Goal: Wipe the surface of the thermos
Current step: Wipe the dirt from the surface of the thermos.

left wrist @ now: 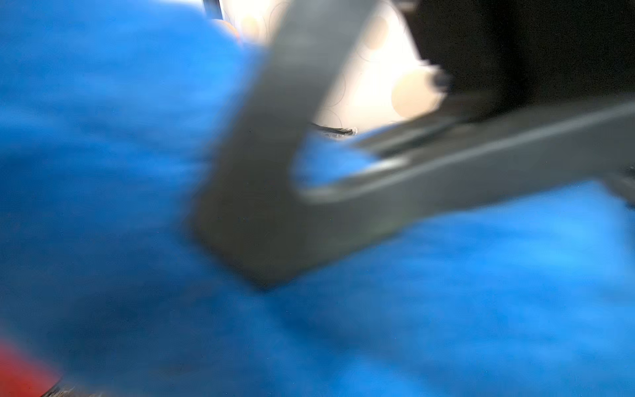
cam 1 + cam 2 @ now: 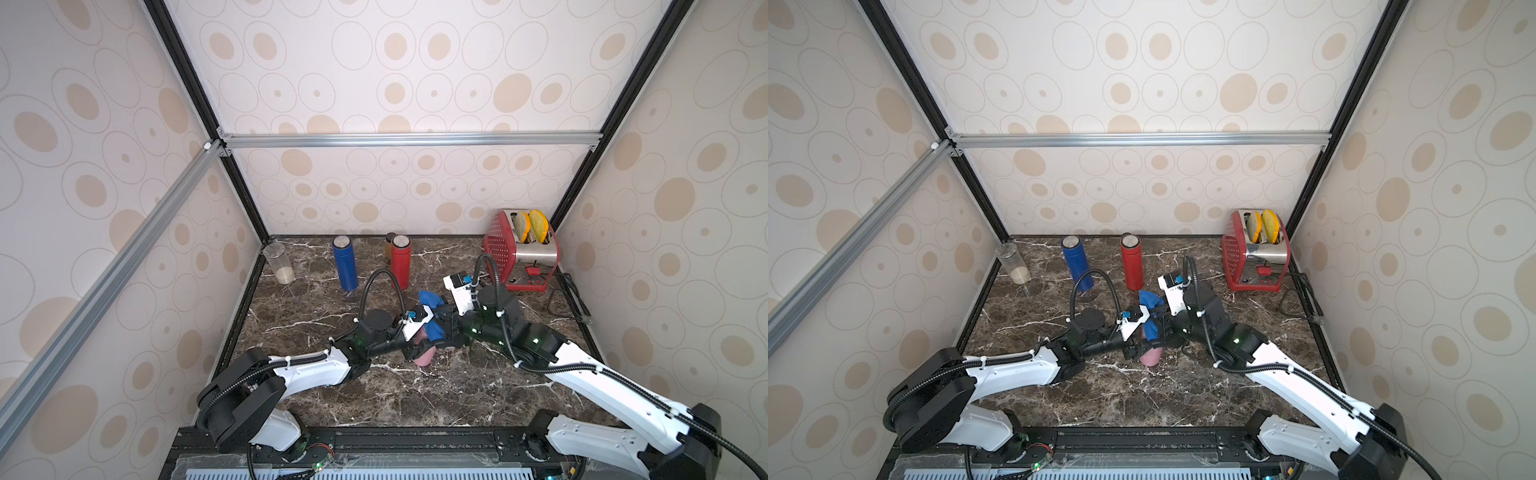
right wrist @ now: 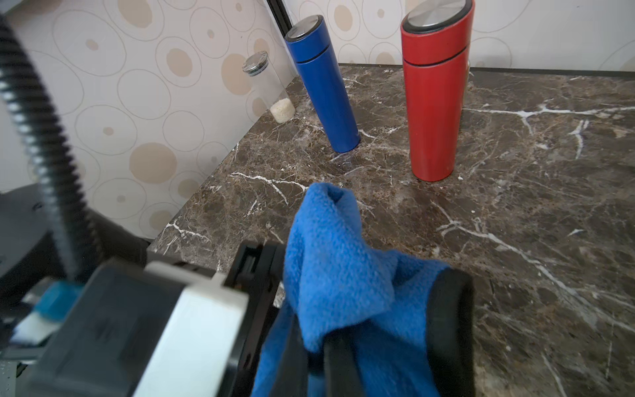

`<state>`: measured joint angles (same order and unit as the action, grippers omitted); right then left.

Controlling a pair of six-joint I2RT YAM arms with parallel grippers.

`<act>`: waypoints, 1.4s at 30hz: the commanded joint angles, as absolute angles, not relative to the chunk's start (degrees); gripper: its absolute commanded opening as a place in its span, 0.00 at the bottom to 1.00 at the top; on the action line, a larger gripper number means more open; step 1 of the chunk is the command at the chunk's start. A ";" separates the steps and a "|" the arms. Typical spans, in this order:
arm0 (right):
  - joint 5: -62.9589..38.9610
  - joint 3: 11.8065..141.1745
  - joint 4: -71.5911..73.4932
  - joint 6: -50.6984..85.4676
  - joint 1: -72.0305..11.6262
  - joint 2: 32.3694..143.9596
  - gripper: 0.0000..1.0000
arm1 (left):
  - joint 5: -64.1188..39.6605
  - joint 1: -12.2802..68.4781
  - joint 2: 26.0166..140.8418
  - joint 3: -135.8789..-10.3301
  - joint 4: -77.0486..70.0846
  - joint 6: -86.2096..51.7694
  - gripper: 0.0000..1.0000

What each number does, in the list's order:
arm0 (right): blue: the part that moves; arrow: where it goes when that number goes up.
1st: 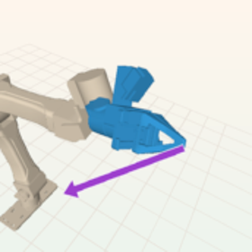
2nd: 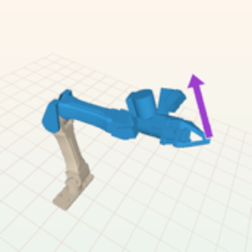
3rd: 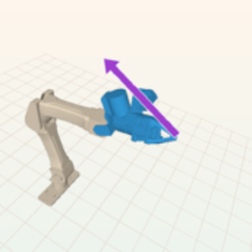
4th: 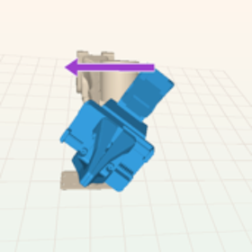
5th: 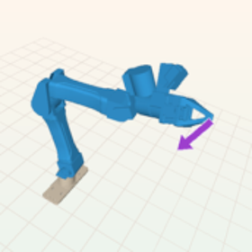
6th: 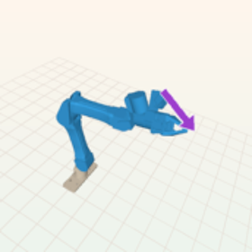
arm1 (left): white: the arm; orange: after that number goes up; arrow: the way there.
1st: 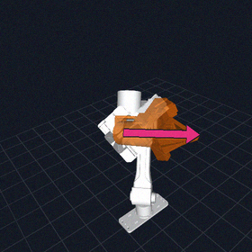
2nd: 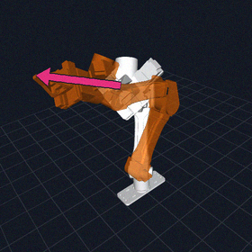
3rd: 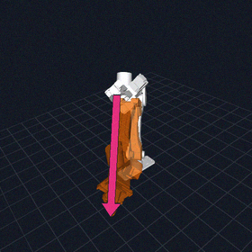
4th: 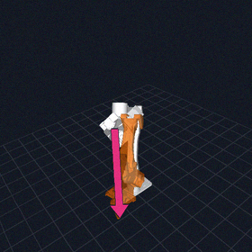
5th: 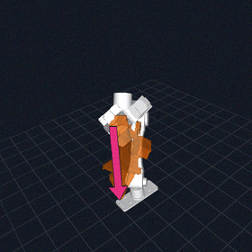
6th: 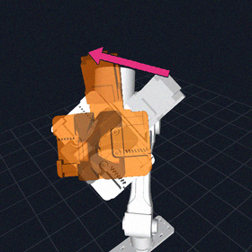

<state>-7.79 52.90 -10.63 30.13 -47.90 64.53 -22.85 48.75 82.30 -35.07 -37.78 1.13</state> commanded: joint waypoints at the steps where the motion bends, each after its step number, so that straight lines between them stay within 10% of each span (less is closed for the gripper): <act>1: -8.52 53.04 -18.87 27.36 -46.65 71.54 0.00 | -23.39 49.53 82.67 -36.03 -33.52 2.91 0.00; 14: -4.61 55.37 -29.88 24.63 -42.15 53.09 0.00 | -11.23 47.90 69.97 -32.71 -37.43 -16.82 0.00; 28: -13.79 46.40 -12.70 26.42 -40.84 46.86 0.00 | 28.16 47.01 52.23 -18.83 -50.06 -82.04 0.00; 42: -24.89 45.00 9.93 27.69 -40.80 57.04 0.00 | 13.92 43.44 55.94 -20.04 -53.55 -112.17 0.00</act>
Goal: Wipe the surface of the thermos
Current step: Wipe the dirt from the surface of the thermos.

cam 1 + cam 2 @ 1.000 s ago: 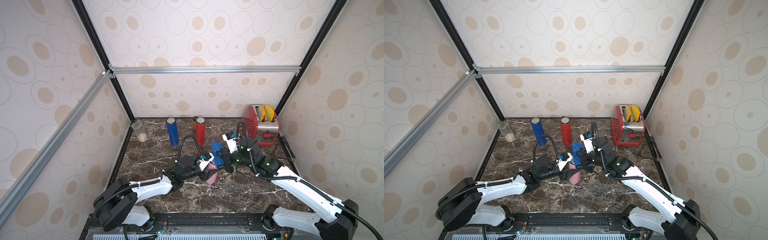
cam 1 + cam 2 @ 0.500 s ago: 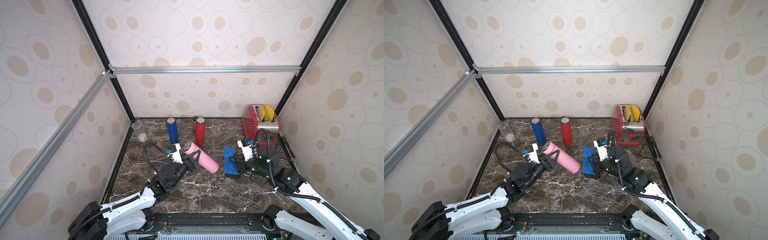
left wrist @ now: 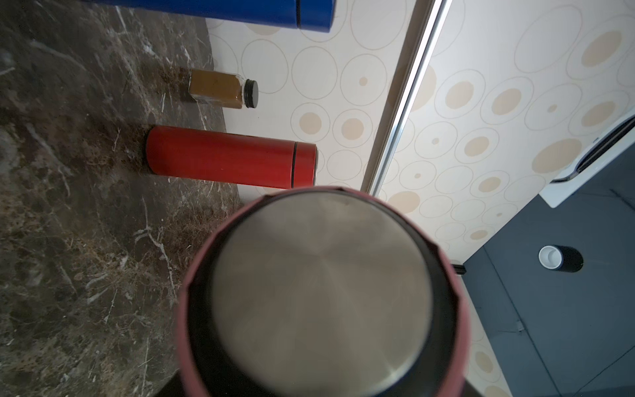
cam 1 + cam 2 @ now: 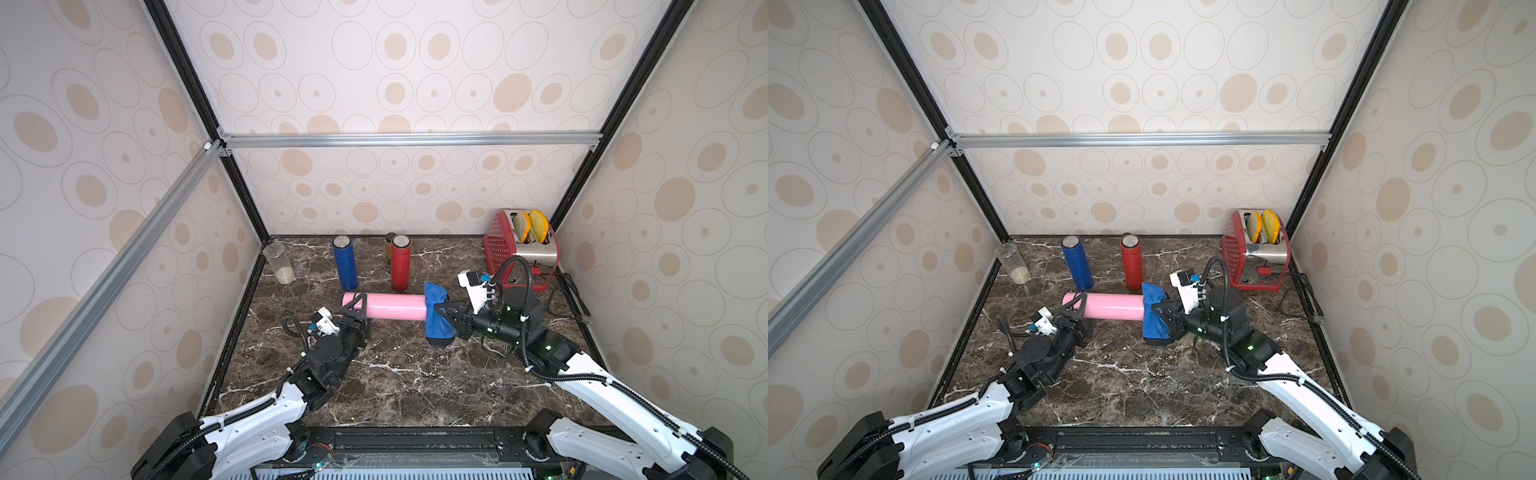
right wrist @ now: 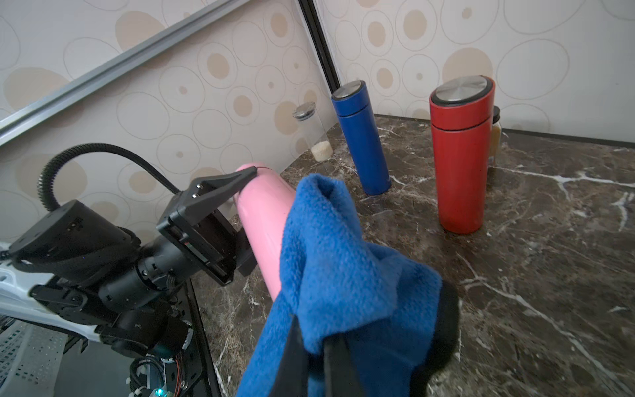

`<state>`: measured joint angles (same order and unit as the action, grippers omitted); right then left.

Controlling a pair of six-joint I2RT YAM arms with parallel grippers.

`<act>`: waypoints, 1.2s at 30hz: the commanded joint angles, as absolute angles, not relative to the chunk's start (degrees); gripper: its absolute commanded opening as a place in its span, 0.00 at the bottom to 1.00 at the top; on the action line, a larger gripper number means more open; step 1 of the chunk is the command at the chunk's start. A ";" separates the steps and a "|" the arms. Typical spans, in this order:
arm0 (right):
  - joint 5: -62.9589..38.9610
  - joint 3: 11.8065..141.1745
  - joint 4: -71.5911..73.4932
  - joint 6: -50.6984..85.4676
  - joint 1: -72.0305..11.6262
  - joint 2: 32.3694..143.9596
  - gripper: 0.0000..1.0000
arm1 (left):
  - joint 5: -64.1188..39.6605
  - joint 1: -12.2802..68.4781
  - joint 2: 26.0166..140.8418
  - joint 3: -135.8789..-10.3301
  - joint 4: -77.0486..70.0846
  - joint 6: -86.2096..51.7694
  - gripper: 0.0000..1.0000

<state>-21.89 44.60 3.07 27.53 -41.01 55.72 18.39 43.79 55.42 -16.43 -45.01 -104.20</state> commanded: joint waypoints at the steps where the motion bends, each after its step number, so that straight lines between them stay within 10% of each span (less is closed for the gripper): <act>1: -25.17 45.44 10.30 27.53 -40.84 57.86 0.00 | 12.99 43.44 56.66 -20.41 -54.91 -112.74 0.00; 36: -29.87 45.67 18.96 31.62 -39.81 54.52 0.00 | 17.11 43.11 44.37 -16.94 -47.09 -109.96 0.00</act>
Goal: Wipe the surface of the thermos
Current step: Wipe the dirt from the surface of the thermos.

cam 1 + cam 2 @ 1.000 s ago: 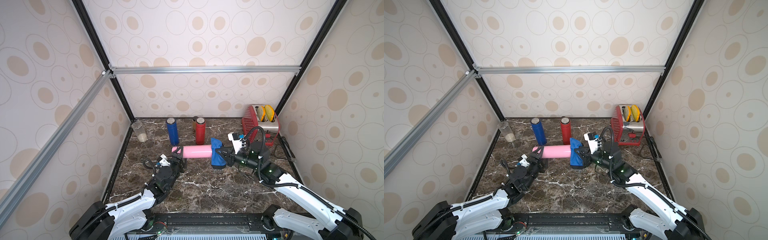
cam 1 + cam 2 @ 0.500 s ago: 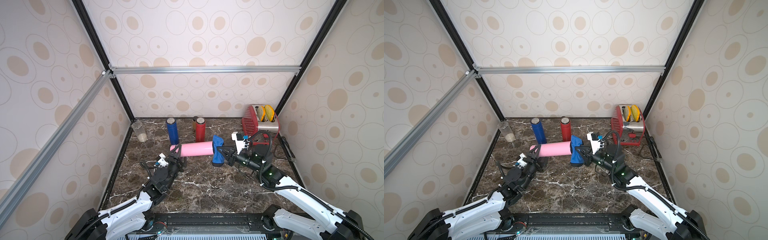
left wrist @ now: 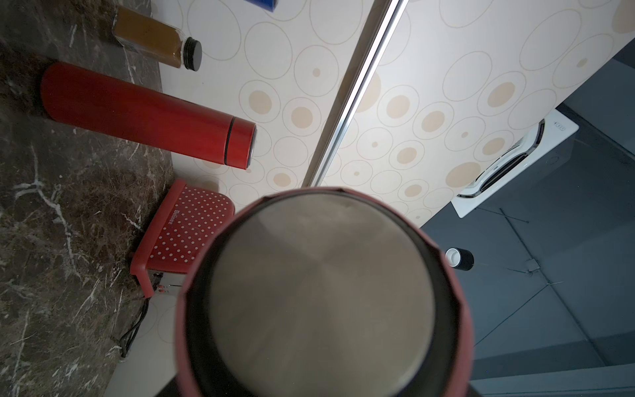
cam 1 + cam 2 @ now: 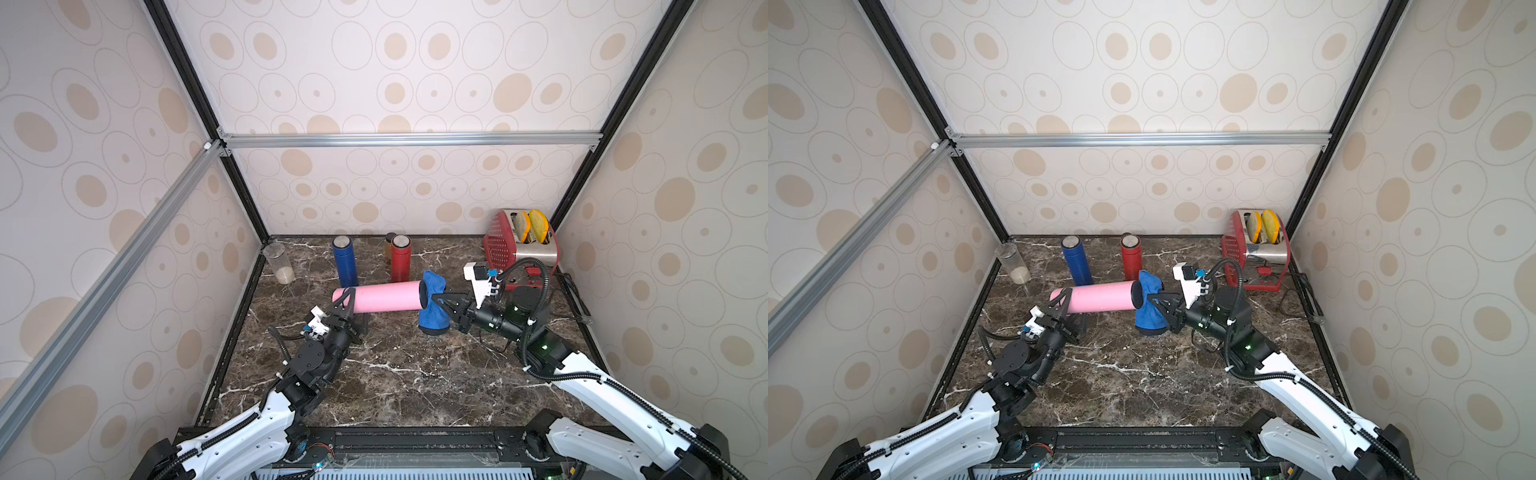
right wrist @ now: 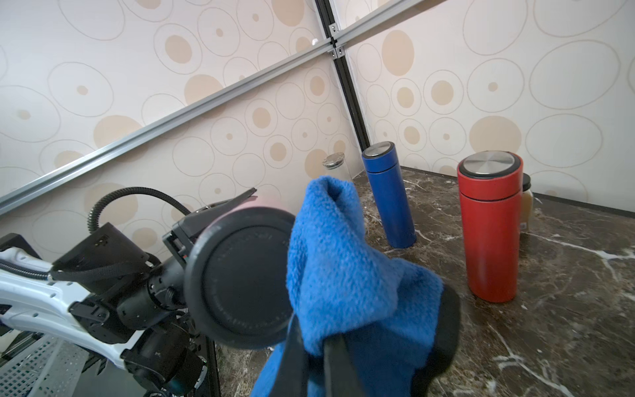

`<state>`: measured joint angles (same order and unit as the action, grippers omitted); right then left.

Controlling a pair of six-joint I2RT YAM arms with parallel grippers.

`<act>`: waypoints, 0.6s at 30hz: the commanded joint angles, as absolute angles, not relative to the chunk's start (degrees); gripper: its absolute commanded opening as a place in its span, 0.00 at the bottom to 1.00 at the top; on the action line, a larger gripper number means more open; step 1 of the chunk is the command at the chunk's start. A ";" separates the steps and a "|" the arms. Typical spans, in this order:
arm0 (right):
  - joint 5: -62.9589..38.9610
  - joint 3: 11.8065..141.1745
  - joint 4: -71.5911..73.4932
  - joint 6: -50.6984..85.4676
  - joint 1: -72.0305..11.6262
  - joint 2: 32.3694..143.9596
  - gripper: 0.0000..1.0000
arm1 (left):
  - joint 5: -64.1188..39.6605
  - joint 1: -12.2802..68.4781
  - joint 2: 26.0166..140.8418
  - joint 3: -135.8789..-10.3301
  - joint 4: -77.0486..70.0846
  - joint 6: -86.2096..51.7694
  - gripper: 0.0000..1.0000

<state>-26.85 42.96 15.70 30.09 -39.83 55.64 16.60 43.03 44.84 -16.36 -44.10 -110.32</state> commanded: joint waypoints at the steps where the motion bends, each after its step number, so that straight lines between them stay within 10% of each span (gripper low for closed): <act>1: -30.13 45.93 18.54 31.57 -39.90 54.37 0.00 | 17.22 43.14 44.49 -16.89 -47.15 -109.87 0.00; 18: -32.73 44.55 23.13 34.83 -39.92 60.10 0.00 | 16.12 42.83 49.24 -17.41 -52.29 -110.30 0.00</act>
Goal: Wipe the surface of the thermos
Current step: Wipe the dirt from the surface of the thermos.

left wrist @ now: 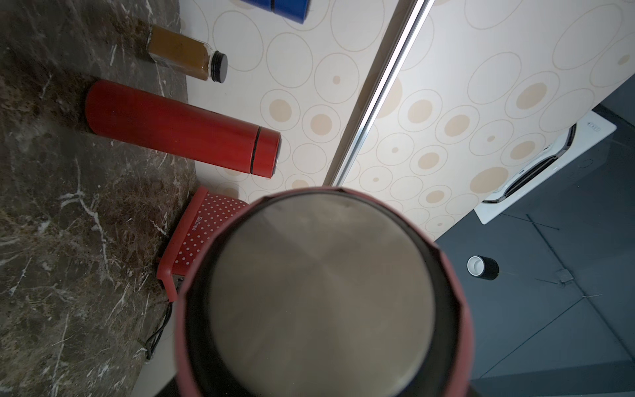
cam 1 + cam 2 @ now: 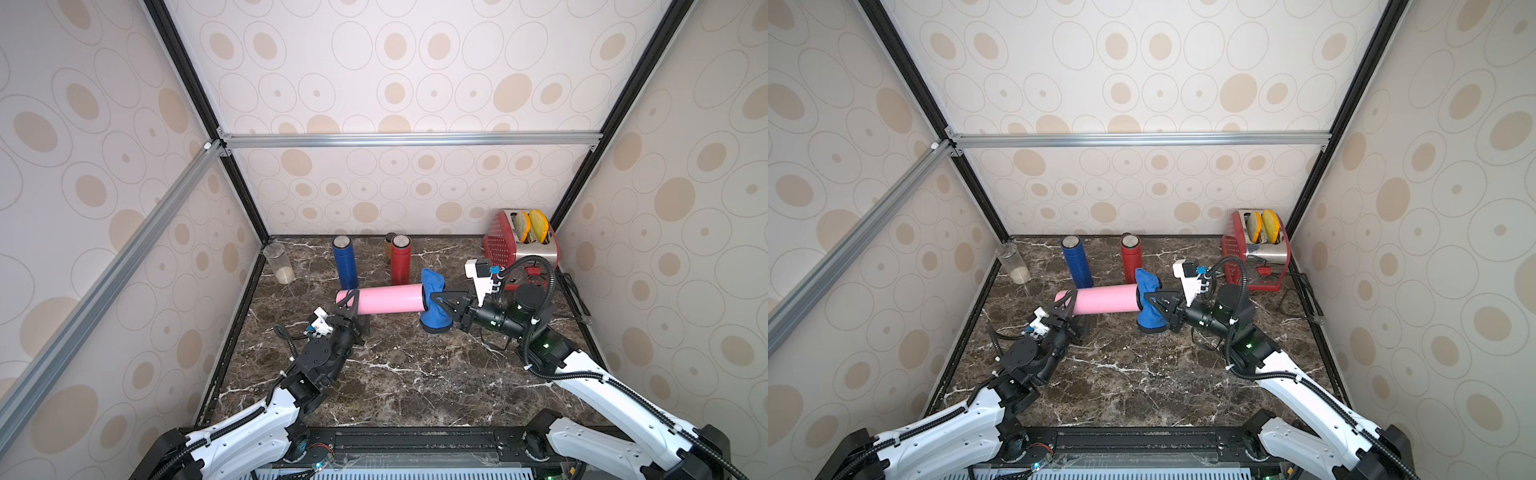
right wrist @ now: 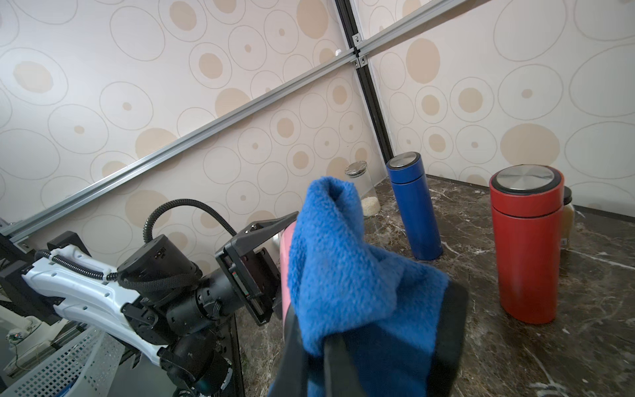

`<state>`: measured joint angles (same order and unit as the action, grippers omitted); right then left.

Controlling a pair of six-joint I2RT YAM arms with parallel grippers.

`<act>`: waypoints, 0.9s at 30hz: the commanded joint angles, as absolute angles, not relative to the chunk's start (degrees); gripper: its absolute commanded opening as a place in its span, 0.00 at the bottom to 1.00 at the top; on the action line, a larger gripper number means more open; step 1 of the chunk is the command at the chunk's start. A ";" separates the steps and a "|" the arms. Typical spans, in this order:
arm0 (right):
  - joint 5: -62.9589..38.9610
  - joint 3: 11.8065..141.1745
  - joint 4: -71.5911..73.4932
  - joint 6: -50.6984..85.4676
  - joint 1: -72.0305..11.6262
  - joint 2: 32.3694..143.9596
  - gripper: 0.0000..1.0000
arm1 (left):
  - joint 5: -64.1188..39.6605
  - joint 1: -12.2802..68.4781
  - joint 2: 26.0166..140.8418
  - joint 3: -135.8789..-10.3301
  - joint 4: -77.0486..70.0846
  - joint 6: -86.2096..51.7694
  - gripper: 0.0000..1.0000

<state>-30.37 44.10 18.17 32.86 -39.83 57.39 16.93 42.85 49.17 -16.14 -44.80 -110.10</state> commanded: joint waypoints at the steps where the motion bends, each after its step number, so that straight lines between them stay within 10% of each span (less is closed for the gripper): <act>1: -32.78 44.25 24.08 35.26 -40.10 61.22 0.00 | 16.17 42.86 49.51 -17.33 -52.97 -110.31 0.00; 27: -32.61 48.61 18.17 33.50 -42.05 68.89 0.00 | 17.13 42.59 46.80 -16.25 -52.63 -107.39 0.00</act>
